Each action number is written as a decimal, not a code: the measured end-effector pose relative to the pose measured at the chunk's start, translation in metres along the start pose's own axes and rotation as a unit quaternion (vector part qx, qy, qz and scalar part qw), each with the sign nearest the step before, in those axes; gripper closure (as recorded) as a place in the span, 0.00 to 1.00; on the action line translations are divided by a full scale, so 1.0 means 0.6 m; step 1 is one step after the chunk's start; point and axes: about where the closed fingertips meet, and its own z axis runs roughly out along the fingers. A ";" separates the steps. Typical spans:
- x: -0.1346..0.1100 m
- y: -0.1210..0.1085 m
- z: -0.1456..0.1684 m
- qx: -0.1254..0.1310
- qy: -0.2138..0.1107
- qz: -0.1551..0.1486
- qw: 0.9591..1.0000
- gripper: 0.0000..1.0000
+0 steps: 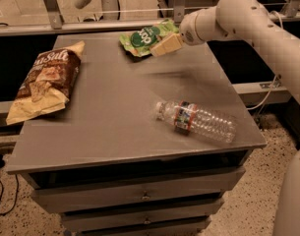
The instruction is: Move green rice chip bag near water bottle
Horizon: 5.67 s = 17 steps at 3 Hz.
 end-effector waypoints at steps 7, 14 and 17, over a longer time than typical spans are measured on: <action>0.036 -0.089 0.134 -0.057 0.011 0.049 0.997 0.41; 0.005 -0.008 -0.028 -0.065 0.002 0.022 0.998 1.00; 0.075 0.100 -0.101 -0.089 0.048 0.064 0.993 1.00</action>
Offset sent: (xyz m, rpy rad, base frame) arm 0.1151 -0.0474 -0.0186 0.0007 0.0328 -0.1295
